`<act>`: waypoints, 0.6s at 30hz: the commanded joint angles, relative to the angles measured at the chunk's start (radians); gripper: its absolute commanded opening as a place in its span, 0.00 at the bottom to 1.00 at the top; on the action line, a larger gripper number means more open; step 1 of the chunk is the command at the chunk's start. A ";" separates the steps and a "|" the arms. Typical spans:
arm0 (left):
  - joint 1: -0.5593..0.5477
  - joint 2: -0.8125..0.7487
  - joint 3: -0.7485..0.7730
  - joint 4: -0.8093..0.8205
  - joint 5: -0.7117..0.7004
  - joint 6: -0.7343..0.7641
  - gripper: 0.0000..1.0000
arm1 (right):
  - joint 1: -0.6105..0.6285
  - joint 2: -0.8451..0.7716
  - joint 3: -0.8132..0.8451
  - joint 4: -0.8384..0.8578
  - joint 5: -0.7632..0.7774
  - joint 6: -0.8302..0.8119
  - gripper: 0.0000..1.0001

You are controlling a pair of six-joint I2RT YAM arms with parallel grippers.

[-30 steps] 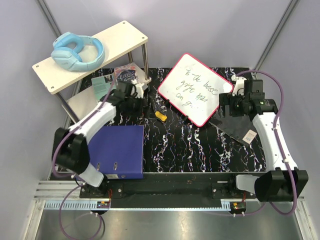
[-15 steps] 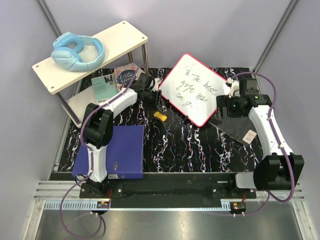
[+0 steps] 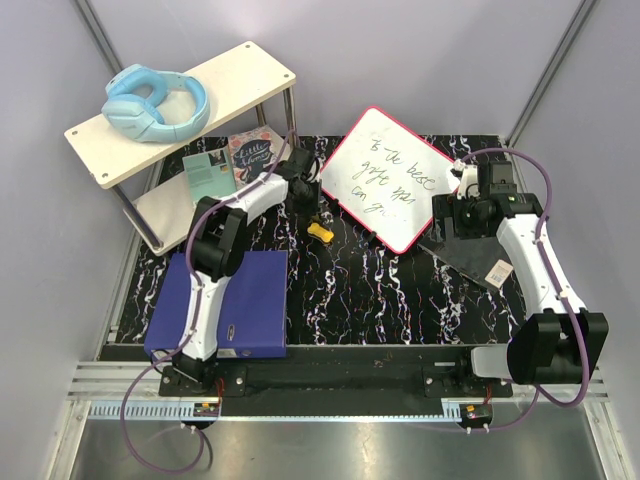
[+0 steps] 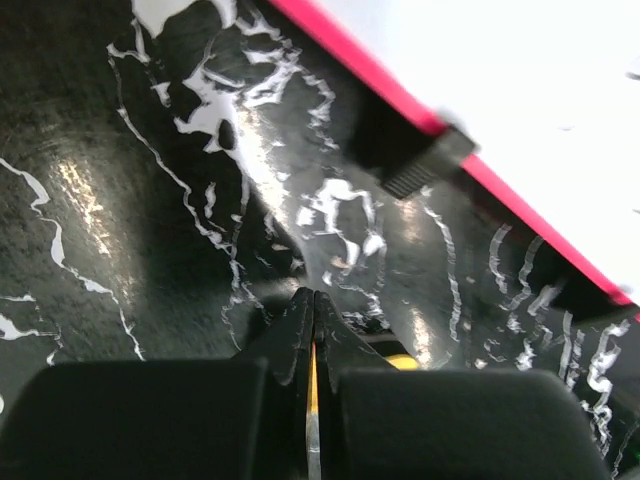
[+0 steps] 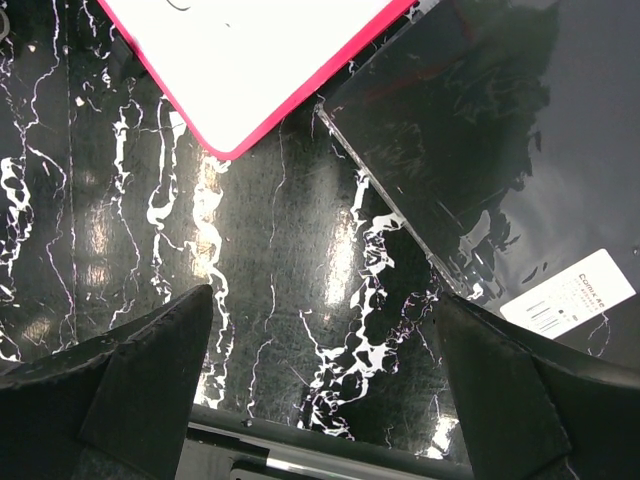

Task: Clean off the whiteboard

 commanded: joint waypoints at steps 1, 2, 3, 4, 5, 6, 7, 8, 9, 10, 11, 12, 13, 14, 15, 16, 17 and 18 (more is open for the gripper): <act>-0.001 0.026 0.050 -0.044 -0.047 -0.014 0.00 | -0.002 -0.039 -0.006 0.027 -0.035 -0.018 1.00; -0.001 0.023 0.035 -0.049 -0.044 -0.008 0.00 | -0.002 -0.043 -0.009 0.029 -0.035 -0.018 1.00; 0.001 0.008 0.021 -0.052 -0.036 -0.008 0.00 | -0.004 -0.046 -0.013 0.030 -0.033 -0.018 1.00; -0.001 -0.003 0.003 -0.055 -0.031 -0.005 0.00 | -0.002 -0.049 -0.016 0.032 -0.033 -0.019 1.00; -0.001 -0.018 -0.040 -0.058 -0.030 -0.006 0.00 | -0.002 -0.053 -0.020 0.033 -0.033 -0.019 1.00; -0.001 -0.061 -0.069 -0.058 -0.037 -0.009 0.00 | -0.002 -0.056 -0.023 0.033 -0.033 -0.019 1.00; -0.002 -0.083 -0.103 -0.055 -0.048 -0.018 0.00 | -0.002 -0.056 -0.026 0.035 -0.032 -0.021 1.00; -0.002 -0.110 -0.165 -0.050 -0.063 -0.035 0.00 | -0.002 -0.059 -0.029 0.035 -0.032 -0.021 1.00; -0.004 -0.135 -0.195 -0.041 -0.092 -0.040 0.00 | -0.002 -0.061 -0.031 0.036 -0.032 -0.022 1.00; -0.005 -0.182 -0.247 -0.021 -0.099 -0.044 0.00 | -0.002 -0.064 -0.033 0.036 -0.030 -0.022 1.00; -0.004 -0.201 -0.265 -0.010 -0.102 -0.047 0.00 | -0.004 -0.067 -0.034 0.038 -0.032 -0.022 1.00; -0.005 -0.218 -0.281 -0.003 -0.091 -0.049 0.00 | -0.004 -0.067 -0.034 0.039 -0.030 -0.022 1.00; -0.005 -0.239 -0.290 0.002 -0.087 -0.046 0.00 | -0.002 -0.067 -0.034 0.038 -0.029 -0.022 1.00; -0.005 -0.247 -0.292 0.002 -0.088 -0.049 0.12 | -0.004 -0.069 -0.034 0.038 -0.029 -0.021 1.00; -0.005 -0.259 -0.293 0.002 -0.111 -0.051 0.23 | -0.004 -0.069 -0.034 0.038 -0.029 -0.021 1.00; -0.005 -0.276 -0.289 0.002 -0.129 -0.051 0.33 | -0.002 -0.070 -0.034 0.038 -0.030 -0.021 1.00; -0.004 -0.288 -0.286 0.002 -0.170 -0.051 0.52 | -0.002 -0.073 -0.037 0.038 -0.027 -0.021 1.00; -0.005 -0.299 -0.284 0.002 -0.183 -0.051 0.62 | -0.002 -0.073 -0.037 0.038 -0.029 -0.021 1.00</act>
